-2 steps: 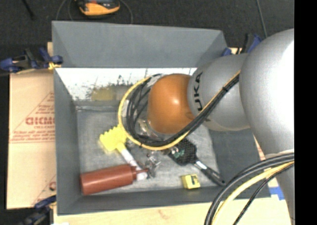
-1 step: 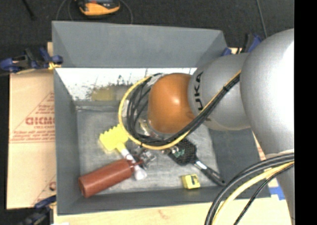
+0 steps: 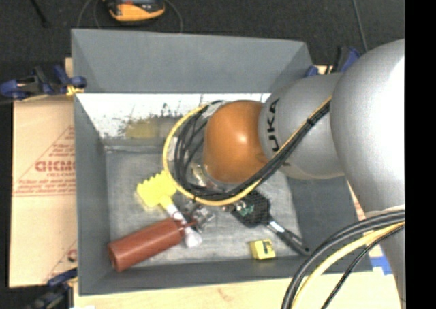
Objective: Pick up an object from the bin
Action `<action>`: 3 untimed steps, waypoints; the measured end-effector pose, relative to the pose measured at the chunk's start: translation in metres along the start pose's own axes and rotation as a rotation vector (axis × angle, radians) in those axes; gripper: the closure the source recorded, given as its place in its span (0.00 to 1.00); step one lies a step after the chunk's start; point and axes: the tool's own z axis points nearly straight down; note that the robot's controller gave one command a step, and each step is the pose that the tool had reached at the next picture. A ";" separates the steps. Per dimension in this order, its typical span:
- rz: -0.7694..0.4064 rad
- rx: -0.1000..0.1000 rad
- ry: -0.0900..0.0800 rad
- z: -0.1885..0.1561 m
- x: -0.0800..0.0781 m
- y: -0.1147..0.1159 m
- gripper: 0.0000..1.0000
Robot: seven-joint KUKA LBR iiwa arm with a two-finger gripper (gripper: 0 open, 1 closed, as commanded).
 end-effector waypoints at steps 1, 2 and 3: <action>-0.169 -0.002 0.001 -0.001 -0.003 -0.001 1.00; -0.597 -0.004 -0.002 0.002 0.010 0.016 0.00; -0.596 -0.004 -0.002 0.002 0.010 0.016 0.00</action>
Offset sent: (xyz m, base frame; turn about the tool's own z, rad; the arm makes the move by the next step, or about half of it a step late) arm -0.0181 0.0086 -0.0030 -0.5981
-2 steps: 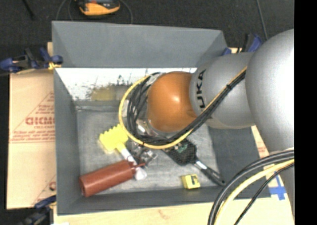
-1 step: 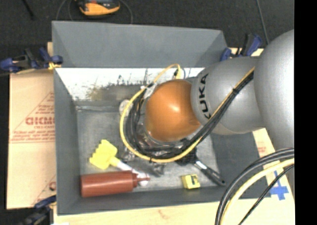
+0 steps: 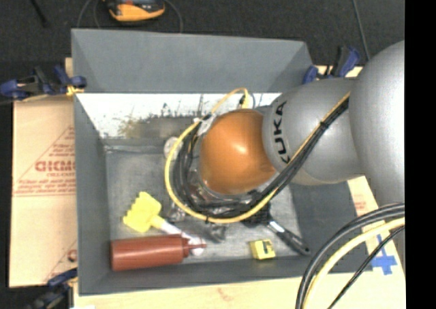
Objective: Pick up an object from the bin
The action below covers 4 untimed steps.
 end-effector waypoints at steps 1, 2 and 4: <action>-0.139 0.000 0.004 -0.013 -0.017 0.039 0.00; -0.263 0.012 -0.005 -0.003 -0.038 0.054 1.00; -0.702 -0.004 0.002 -0.016 0.023 -0.009 1.00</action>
Offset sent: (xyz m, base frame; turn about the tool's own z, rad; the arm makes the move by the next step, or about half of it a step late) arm -0.0399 0.0571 -0.0012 -0.2684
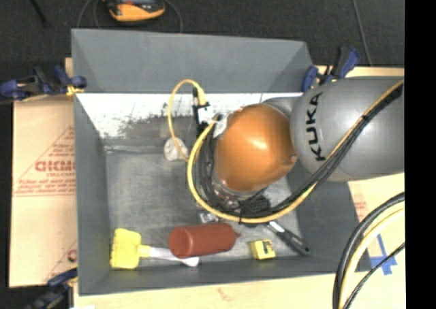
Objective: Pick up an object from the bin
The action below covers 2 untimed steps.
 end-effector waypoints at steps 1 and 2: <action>0.001 0.000 -0.001 0.000 0.000 0.000 1.00; 0.017 0.001 -0.001 -0.122 0.006 -0.012 1.00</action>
Offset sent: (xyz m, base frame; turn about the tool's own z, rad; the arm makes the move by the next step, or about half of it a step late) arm 0.0131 -0.0029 0.1217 0.0121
